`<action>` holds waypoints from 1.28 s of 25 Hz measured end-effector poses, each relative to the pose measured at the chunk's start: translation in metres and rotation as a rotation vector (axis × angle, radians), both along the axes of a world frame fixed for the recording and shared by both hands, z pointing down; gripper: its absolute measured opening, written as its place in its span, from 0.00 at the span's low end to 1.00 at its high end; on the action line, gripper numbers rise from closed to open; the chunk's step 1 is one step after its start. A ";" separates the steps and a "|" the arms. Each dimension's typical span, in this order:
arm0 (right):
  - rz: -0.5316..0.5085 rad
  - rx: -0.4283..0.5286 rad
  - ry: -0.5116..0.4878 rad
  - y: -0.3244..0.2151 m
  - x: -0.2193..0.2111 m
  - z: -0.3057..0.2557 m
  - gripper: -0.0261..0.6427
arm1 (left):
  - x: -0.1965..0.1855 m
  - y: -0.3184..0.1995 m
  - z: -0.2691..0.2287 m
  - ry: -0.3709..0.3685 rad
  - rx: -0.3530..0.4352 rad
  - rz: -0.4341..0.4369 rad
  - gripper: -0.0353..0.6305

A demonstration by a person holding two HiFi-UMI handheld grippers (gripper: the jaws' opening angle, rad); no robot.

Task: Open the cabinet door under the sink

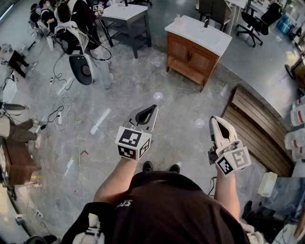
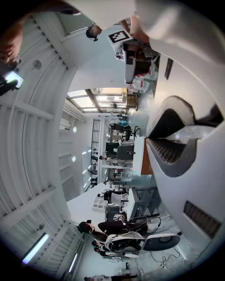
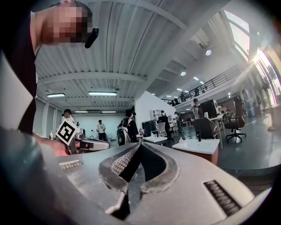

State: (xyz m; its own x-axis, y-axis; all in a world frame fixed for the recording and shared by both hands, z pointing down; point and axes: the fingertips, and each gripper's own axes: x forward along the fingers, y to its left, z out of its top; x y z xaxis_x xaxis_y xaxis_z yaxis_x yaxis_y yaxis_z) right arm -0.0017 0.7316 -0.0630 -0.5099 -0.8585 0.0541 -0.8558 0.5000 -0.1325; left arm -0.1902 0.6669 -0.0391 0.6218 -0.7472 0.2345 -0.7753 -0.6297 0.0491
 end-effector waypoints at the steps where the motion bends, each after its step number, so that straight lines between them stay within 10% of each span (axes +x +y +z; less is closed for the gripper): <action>1: 0.000 0.000 0.000 0.001 0.002 0.001 0.05 | 0.002 0.001 0.000 -0.001 0.001 0.002 0.08; 21: -0.003 0.003 -0.038 0.025 0.069 -0.004 0.06 | 0.073 0.027 0.013 0.008 0.003 -0.002 0.08; 32: -0.016 -0.047 -0.069 -0.057 0.073 0.015 0.06 | 0.072 -0.058 0.029 0.021 -0.016 -0.021 0.08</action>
State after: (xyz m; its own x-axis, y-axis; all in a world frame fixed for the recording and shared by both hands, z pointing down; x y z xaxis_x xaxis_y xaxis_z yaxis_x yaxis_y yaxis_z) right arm 0.0709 0.6746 -0.0480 -0.5274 -0.8476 0.0579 -0.8358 0.5054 -0.2147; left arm -0.1182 0.6092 -0.0099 0.6111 -0.7564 0.2334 -0.7869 -0.6124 0.0755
